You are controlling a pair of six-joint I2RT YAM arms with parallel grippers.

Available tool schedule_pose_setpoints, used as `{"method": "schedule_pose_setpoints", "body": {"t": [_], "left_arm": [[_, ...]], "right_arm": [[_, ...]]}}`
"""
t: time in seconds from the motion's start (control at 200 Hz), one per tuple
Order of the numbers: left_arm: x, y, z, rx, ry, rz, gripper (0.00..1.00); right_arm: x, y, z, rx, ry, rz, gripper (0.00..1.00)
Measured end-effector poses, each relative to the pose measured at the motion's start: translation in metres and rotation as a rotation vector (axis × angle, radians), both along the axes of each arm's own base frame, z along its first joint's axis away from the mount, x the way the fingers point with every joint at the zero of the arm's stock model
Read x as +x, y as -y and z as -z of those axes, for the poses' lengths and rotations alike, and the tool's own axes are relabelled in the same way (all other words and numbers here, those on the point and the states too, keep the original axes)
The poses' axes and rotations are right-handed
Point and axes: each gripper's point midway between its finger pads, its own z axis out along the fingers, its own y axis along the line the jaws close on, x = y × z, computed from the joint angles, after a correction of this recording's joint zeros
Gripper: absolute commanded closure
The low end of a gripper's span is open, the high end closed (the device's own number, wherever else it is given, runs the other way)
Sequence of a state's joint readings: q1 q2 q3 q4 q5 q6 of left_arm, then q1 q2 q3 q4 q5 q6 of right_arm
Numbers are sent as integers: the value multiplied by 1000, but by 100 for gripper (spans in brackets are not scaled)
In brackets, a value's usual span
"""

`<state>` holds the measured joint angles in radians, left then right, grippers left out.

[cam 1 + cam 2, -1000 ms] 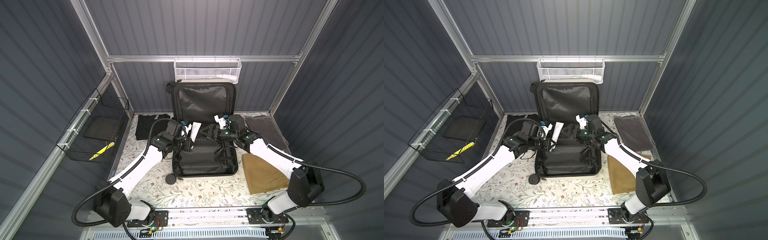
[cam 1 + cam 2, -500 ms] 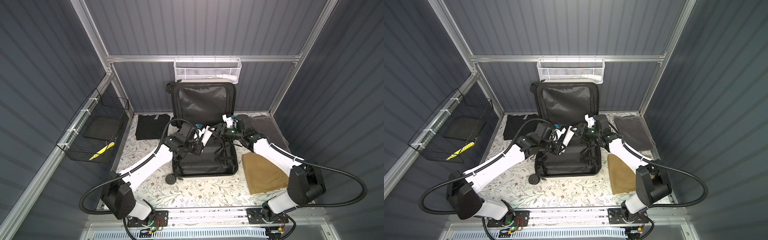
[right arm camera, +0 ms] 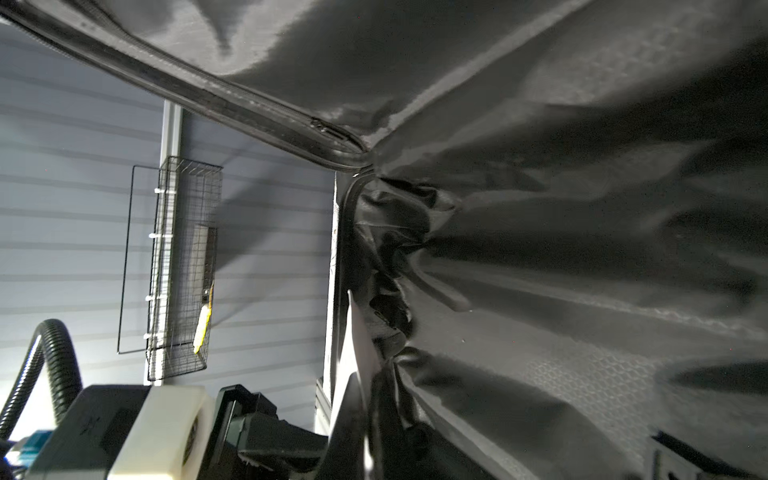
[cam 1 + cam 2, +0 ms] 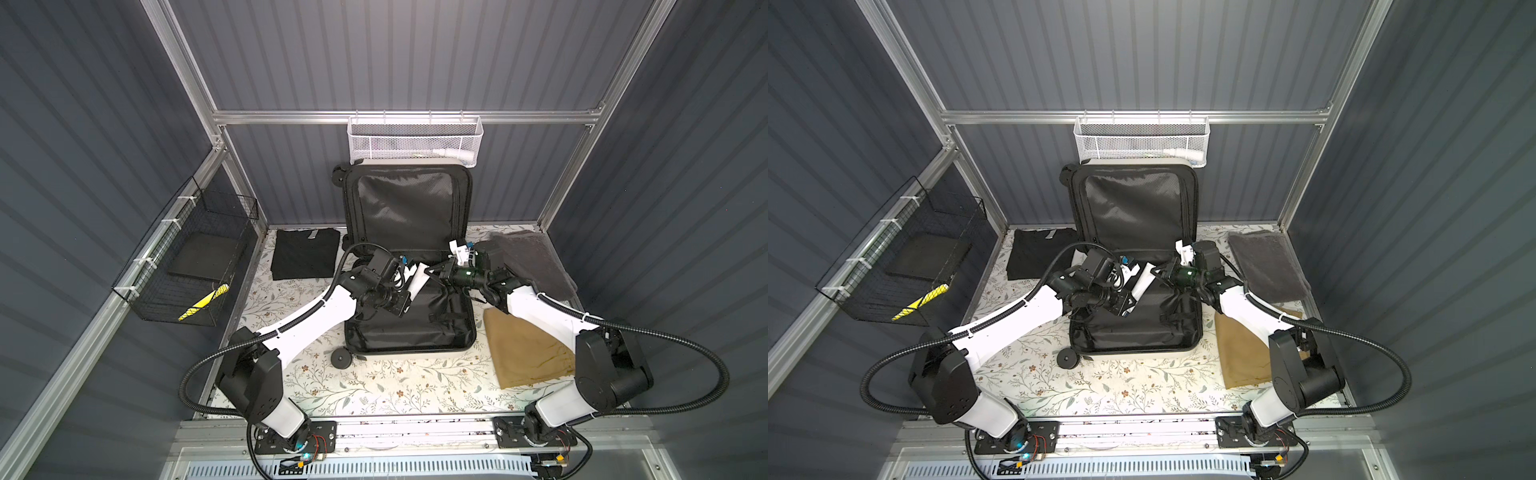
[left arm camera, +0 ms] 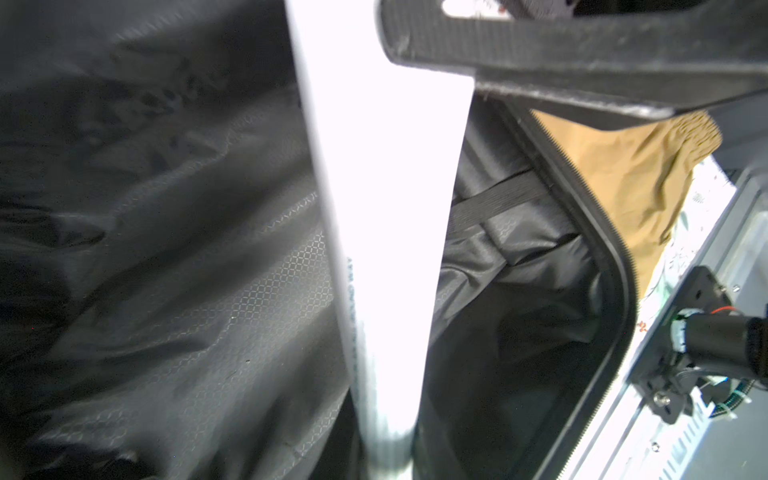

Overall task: Pack the luggage
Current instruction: 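Carry the tube over the suitcase with the left gripper while the right holds the lining, then lower the tube into the suitcase and open the left gripper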

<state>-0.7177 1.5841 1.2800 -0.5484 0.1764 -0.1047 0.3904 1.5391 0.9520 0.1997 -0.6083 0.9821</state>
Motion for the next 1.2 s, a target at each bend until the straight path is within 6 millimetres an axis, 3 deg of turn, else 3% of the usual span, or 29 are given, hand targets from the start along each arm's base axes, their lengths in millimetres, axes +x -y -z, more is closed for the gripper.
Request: {"method": "schedule_pose_setpoints", "body": {"t": [0.2, 0.455, 0.59, 0.7, 0.935, 1.201], "left_arm": [[-1, 3, 32, 80, -21, 63, 78], [19, -5, 71, 177, -24, 94, 60], [47, -24, 86, 231, -16, 47, 43], [70, -37, 92, 269, 3, 13, 30], [88, -39, 84, 292, 45, 3, 12], [89, -40, 72, 282, 63, -4, 0]], "right_arm": [[-8, 15, 39, -15, -66, 90, 100], [-14, 27, 78, -45, -143, 215, 100], [-14, 21, 86, -60, -145, 227, 65], [-16, 18, 91, -61, -159, 222, 49], [-20, 19, 94, -74, -171, 217, 36], [-19, 20, 88, -101, -171, 205, 25]]}}
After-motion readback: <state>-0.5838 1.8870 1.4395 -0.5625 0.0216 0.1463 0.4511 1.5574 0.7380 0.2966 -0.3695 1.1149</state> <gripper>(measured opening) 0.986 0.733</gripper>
